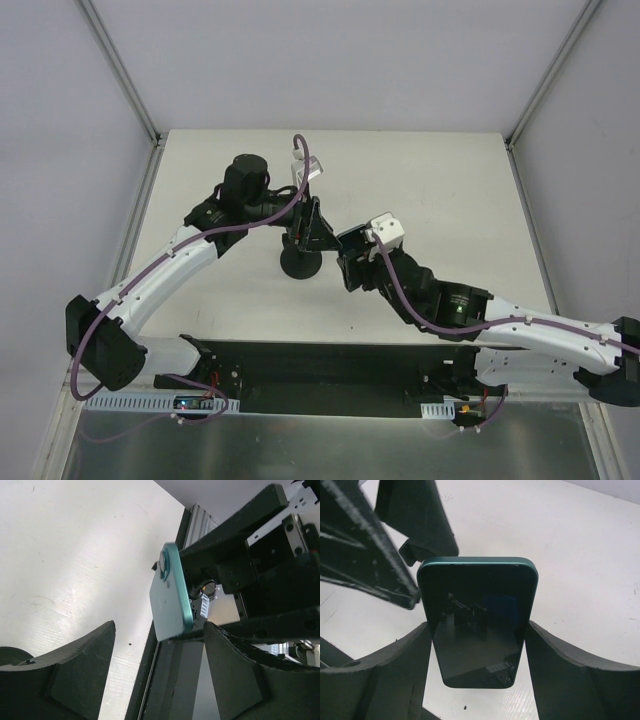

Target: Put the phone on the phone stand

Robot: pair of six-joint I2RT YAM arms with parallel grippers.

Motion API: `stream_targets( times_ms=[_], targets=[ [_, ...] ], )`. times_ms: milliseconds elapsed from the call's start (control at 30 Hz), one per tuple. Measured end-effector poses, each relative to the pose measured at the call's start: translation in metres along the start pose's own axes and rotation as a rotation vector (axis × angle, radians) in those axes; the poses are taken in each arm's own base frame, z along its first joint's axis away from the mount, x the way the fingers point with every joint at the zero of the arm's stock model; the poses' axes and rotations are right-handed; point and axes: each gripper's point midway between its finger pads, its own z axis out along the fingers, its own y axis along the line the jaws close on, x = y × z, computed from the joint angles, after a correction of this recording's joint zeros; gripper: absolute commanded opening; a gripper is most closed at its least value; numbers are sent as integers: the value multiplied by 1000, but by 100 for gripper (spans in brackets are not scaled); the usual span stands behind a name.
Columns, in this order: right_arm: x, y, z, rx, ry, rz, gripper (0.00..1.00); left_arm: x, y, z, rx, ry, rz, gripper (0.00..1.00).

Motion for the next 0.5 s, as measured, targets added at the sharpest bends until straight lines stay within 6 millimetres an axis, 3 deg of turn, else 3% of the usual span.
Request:
stream_targets(
  times_ms=[67, 200, 433, 500],
  targets=[
    [6, 8, 3, -13, 17, -18, 1, 1, 2, 2, -4, 3, -12, 67],
    [11, 23, 7, -34, 40, -50, 1, 1, 4, 3, -11, 2, -28, 52],
    [-3, 30, 8, -33, -1, -28, 1, 1, 0, 5, 0, 5, -31, 37],
    [-6, 30, 9, -23, -11, -21, 1, 2, -1, 6, 9, 8, -32, 24]
  ],
)
